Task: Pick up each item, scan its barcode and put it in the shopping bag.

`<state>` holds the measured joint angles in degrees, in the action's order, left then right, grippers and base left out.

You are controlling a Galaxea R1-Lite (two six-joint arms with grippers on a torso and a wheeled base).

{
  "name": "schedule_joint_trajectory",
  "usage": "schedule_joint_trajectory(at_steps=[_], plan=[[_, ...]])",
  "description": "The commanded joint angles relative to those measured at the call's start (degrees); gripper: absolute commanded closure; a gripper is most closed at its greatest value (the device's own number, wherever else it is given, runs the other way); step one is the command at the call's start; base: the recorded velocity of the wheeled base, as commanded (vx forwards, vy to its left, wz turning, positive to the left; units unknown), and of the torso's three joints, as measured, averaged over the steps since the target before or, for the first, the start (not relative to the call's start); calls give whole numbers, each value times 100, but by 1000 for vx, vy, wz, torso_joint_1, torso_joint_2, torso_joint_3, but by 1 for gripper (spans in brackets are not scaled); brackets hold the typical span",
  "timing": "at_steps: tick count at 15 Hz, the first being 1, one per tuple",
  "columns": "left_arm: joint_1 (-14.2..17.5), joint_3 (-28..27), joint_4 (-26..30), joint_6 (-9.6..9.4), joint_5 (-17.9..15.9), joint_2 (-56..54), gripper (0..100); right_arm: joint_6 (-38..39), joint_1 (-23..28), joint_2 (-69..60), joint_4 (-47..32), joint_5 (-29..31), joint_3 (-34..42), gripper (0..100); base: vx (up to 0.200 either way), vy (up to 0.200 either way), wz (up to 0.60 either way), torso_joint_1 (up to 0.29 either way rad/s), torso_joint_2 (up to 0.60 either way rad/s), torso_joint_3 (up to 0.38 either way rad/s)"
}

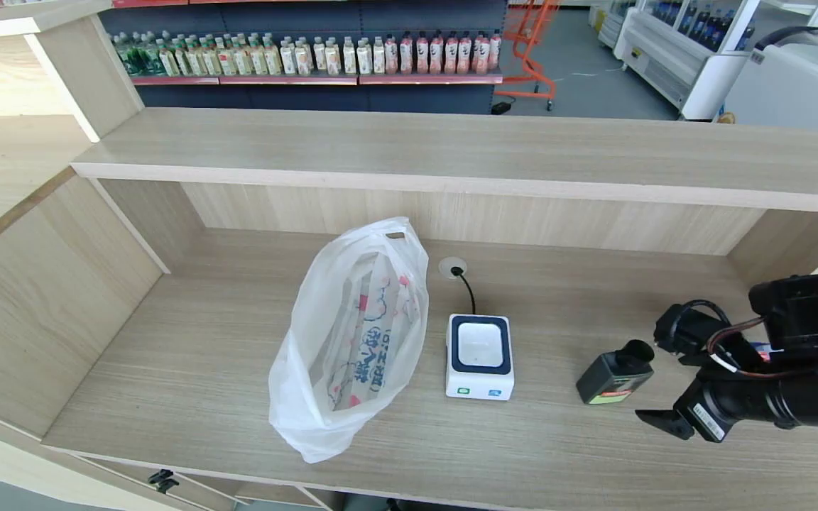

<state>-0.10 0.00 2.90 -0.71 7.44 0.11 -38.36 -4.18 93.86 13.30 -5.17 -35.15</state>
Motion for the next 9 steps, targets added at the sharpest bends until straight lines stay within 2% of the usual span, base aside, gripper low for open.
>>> schedule_joint_trajectory(at_steps=[1,7,9], plan=[[1,0,0,0,3,-2,0,-127,-127,652,85,-204,-194,0,0,0,0,0,0,0],[1,0,0,0,3,-2,0,-145,-549,1117,902,-327,-476,0,0,0,0,0,0,0],[1,0,0,0,3,-2,0,-145,-584,1153,946,-327,-484,0,0,0,0,0,0,0]])
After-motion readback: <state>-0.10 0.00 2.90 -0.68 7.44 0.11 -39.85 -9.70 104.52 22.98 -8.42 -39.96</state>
